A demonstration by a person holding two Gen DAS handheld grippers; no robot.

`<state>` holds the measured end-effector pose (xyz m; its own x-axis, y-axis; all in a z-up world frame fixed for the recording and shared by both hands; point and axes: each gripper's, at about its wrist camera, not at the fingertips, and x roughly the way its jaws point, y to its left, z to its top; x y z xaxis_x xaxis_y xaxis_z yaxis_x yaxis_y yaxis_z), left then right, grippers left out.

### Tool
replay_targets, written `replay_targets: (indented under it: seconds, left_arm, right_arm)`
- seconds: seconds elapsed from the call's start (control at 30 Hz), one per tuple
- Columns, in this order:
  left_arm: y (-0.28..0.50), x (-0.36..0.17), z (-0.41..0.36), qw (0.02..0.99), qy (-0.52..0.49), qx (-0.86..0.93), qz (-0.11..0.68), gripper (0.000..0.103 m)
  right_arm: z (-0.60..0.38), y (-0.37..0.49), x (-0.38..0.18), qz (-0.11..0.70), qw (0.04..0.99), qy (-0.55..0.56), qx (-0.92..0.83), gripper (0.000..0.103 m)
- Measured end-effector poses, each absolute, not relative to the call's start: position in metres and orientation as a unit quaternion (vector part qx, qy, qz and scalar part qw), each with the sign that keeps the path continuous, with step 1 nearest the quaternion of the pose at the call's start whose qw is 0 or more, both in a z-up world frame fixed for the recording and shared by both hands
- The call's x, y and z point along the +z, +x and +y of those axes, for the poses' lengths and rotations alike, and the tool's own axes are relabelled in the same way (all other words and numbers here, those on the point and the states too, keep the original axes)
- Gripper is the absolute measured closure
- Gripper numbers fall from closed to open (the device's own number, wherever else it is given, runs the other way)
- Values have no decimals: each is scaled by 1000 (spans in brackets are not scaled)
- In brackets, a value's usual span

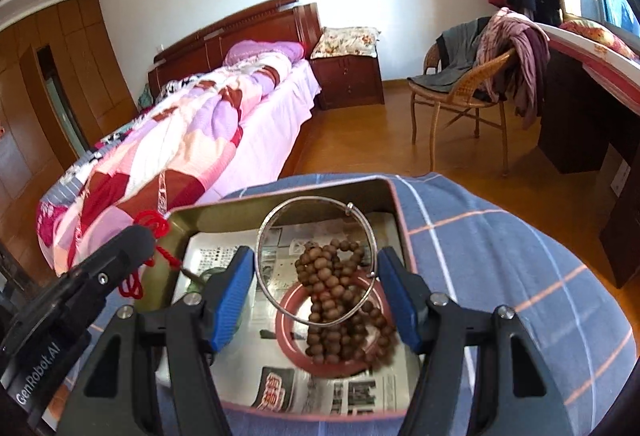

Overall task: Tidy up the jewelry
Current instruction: 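Carry the red string into the tin with the left tool while the right tool drops the silver bangle in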

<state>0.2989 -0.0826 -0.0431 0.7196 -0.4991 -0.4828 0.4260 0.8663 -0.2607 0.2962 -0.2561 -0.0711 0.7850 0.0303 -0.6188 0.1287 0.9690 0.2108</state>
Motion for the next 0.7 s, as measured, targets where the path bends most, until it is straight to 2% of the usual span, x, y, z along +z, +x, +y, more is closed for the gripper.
replay_targets:
  seconds: [0.17, 0.5, 0.6, 0.7]
  left_arm:
    - [299, -51, -90, 927, -44, -234, 291, 99]
    - [300, -49, -89, 931, -39, -222, 288, 99]
    - [299, -47, -90, 933, -39, -221, 280, 99]
    - [298, -48, -89, 934, -37, -225, 276, 96]
  right_arm:
    - [-249, 300, -78, 335, 938, 89, -23, 36]
    - [-254, 303, -76, 330, 938, 99, -19, 36]
    - [-254, 303, -75, 326, 940, 102, -14, 29]
    - [-253, 303, -73, 319, 942, 100, -22, 27]
